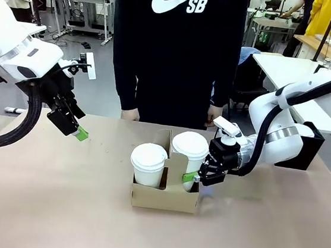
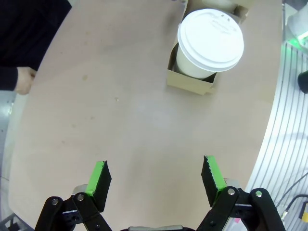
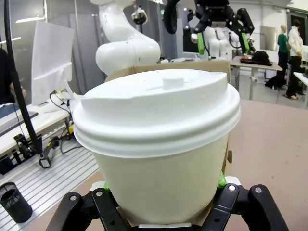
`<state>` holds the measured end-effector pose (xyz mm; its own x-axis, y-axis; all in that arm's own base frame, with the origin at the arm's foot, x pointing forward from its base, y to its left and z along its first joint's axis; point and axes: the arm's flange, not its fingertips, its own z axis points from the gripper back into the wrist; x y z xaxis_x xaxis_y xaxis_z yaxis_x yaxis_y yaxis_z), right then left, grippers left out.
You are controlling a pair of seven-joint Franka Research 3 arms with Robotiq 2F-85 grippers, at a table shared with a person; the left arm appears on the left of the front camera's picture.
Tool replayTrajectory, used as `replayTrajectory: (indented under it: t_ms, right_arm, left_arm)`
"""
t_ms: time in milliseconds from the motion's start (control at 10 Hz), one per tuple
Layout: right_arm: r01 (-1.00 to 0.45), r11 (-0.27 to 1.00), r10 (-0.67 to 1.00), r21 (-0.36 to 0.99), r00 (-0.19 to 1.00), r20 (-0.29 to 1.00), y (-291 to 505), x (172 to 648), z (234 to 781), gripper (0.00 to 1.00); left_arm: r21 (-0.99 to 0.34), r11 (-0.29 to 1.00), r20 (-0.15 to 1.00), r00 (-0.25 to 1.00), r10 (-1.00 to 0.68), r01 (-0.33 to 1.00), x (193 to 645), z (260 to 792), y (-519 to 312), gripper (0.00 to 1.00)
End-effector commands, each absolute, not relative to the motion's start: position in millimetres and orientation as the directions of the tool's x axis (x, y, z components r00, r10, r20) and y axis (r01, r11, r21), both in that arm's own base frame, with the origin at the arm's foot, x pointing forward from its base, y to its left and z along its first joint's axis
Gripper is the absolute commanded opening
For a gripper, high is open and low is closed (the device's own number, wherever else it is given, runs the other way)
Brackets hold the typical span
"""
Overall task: Pour a drink into a cup and package it in a carrier.
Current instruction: Insert the held 600 ml Paper Cup into the Cup Carrier.
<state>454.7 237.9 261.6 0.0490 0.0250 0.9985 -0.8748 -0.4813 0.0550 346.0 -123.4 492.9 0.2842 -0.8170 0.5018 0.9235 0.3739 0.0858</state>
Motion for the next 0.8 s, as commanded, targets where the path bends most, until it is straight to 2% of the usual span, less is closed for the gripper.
replayTrajectory:
  t_ms: [0, 500, 600, 700]
  right_arm:
    - [-0.857, -0.515, 0.024, 0.004, -0.01, 1.0, 239, 461, 252, 0.81]
    - [-0.831, -0.555, 0.045, 0.012, -0.015, 0.999, 232, 465, 237, 0.81]
    - [-0.831, -0.556, 0.046, -0.003, -0.034, 0.998, 232, 465, 238, 1.0]
    - [-0.841, -0.541, 0.04, -0.02, -0.05, 0.998, 229, 465, 241, 1.0]
  left_arm:
    - [0.084, 0.371, 0.501, 0.283, -0.818, 0.925, 347, 493, -123, 0.95]
    - [0.084, 0.371, 0.501, 0.283, -0.818, 0.925, 347, 493, -123, 0.95]
    - [0.084, 0.371, 0.501, 0.283, -0.818, 0.925, 347, 493, -123, 0.95]
    - [0.084, 0.371, 0.501, 0.283, -0.818, 0.925, 347, 493, -123, 0.95]
